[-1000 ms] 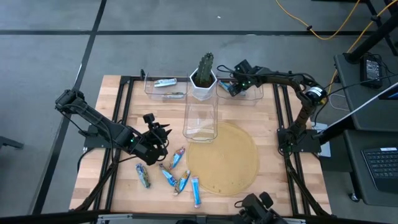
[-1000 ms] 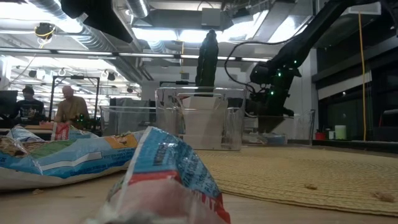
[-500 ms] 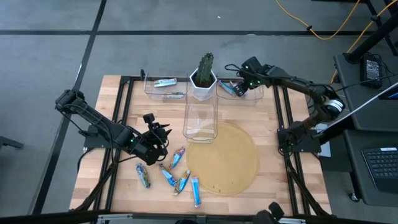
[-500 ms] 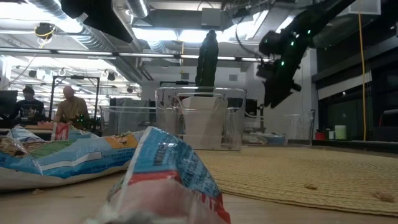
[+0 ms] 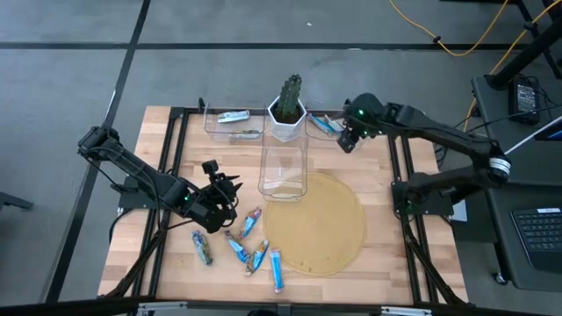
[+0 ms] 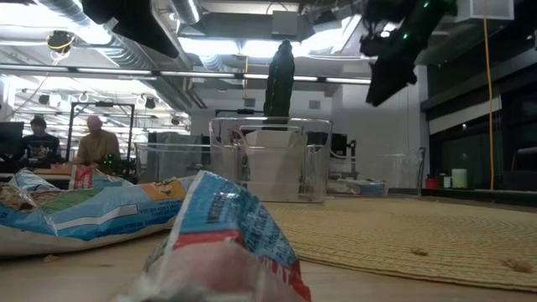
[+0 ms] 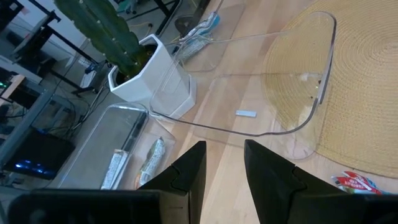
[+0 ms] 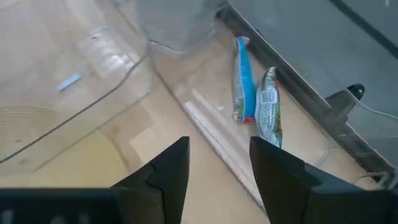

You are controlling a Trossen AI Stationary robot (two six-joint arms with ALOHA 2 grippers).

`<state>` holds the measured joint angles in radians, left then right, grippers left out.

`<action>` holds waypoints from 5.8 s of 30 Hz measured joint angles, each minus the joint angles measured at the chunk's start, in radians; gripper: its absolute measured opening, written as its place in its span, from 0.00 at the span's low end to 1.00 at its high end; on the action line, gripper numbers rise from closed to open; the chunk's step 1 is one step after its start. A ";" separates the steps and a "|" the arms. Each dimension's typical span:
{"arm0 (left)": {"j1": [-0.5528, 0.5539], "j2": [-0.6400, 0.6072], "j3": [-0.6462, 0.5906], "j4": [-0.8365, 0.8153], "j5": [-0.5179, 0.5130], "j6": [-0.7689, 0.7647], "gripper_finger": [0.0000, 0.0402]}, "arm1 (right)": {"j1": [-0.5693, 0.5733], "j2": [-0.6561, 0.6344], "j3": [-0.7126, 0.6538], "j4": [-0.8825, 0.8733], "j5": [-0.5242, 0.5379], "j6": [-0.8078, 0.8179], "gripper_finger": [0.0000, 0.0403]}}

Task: Pick and place Granola Bars by type
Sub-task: Put the red green granola bar into the right transparent bin

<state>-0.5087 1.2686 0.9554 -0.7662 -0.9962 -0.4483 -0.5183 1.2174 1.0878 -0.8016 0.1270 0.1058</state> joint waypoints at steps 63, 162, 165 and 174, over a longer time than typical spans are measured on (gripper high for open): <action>0.000 0.096 0.000 0.000 0.266 -0.056 0.25 | 1.125 -0.155 -0.361 0.682 0.335 -0.088 0.42; 0.111 0.430 0.001 0.176 0.847 0.069 0.13 | 1.123 -0.098 -0.360 0.782 0.378 -0.197 0.42; 0.111 0.415 0.001 0.152 0.836 0.077 0.07 | 1.124 -0.098 -0.360 0.782 0.378 -0.197 0.42; 0.111 0.337 0.000 0.109 0.769 0.069 0.05 | 1.123 -0.098 -0.360 0.780 0.378 -0.196 0.42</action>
<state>-0.3973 1.6056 0.9558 -0.6577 -0.2273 -0.3790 0.6048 1.1194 0.7277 -0.0216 0.5049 -0.0902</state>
